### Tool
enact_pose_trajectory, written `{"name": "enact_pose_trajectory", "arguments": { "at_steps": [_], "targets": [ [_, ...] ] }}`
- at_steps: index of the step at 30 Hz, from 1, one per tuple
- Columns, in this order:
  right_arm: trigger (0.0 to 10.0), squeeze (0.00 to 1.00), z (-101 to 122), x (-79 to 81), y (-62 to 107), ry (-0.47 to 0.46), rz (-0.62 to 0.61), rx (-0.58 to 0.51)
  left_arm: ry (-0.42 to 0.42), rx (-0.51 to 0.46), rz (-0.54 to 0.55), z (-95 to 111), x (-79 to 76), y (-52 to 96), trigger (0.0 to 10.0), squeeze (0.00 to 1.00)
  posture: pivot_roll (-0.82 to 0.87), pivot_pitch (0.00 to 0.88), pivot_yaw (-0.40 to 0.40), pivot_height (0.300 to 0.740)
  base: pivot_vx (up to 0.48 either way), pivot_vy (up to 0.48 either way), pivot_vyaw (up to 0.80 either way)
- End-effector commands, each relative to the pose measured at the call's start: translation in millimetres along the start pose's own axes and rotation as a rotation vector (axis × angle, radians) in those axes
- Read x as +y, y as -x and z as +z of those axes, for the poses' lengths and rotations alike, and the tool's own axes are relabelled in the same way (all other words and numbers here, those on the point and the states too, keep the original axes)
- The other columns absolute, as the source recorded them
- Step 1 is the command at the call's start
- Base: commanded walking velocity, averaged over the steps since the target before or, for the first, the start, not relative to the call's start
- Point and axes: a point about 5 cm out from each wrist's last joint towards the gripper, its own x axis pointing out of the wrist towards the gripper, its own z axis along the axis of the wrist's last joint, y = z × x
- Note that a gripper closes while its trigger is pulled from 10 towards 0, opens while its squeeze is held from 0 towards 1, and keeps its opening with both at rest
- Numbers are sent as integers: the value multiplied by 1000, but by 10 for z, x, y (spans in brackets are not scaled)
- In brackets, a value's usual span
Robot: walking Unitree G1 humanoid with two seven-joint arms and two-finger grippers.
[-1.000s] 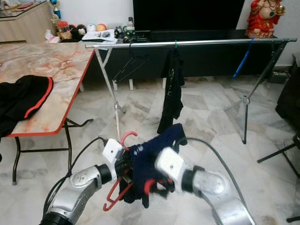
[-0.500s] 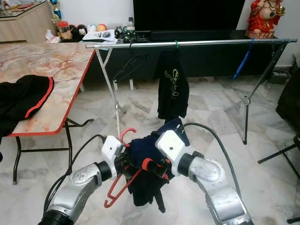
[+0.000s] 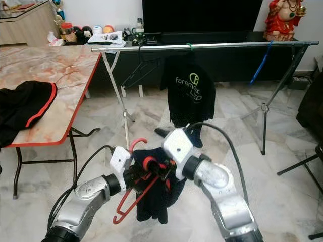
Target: Hang hanger
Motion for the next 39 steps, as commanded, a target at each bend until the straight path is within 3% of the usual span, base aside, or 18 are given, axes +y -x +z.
{"name": "enact_pose_trajectory", "arguments": {
  "at_steps": [1, 4, 9, 11, 16, 20, 26, 29, 32, 33, 34, 35, 36, 39],
  "targets": [
    [10000, 1000, 100, 78, -26, 5, 51, -49, 4, -24, -13, 48, -25, -19, 10000, 0, 42, 74, 12, 740, 0, 0, 0],
    [10000, 1000, 88, 168, 36, 7, 156, -27, 5, -21, -16, 45, -25, -20, 10000, 0, 42, 74, 12, 740, 0, 0, 0],
    [10000, 1000, 53, 145, 77, 16, 148, 0, 8, -21, -25, 40, -39, -30, 10000, 0, 36, 69, 12, 740, 0, 0, 0],
    [10000, 1000, 43, 87, 76, 22, 103, 5, 9, -19, -28, 37, -46, -34, 10000, 0, 34, 67, 14, 740, 0, 0, 0],
    [10000, 1000, 92, -281, 6, 28, -211, 2, 9, -16, -32, 34, -45, -30, 10000, 0, 35, 69, 13, 740, 0, 0, 0],
    [10000, 1000, 72, -317, -3, 8, -245, 22, 10, -13, -32, 25, -50, -24, 10000, 0, 40, 71, 12, 740, 0, 0, 0],
    [10000, 1000, 29, -3, 6, 33, 22, 35, 9, -6, -32, 15, -49, -10, 10000, 0, 42, 76, 10, 740, 0, 0, 0],
    [10000, 1000, 63, 67, 61, -2, 87, 10, 8, -1, -32, 5, -48, -3, 10000, 0, 42, 76, 10, 740, 0, 0, 0],
    [10000, 1000, -25, 161, 135, 40, 186, 85, 7, 6, -38, -9, -57, -10, 10000, 0, 37, 76, 12, 740, 0, 0, 0],
    [10000, 557, -42, 155, 141, 37, 180, 95, 7, 6, -39, -7, -58, -11, 10000, 0, 38, 75, 10, 740, 0, 0, 0],
    [10000, 478, -52, 147, 145, 34, 174, 102, 6, 6, -39, -6, -58, -12, 10000, 0, 38, 76, 11, 740, 0, 0, 0],
    [10000, 129, -68, 138, 157, 29, 173, 114, 7, 6, -40, -5, -59, -13, 10000, 0, 38, 76, 11, 740, 0, 0, 0],
    [10000, 0, -93, 138, 188, 37, 188, 138, 7, 7, -42, -6, -61, -13, 10000, 0, 38, 76, 11, 740, 0, 0, 0],
    [10000, 0, -130, 121, 238, 56, 198, 175, 9, 9, -45, -9, -64, -11, 10000, 0, 38, 76, 11, 740, 0, 0, 0]
  ]
}}
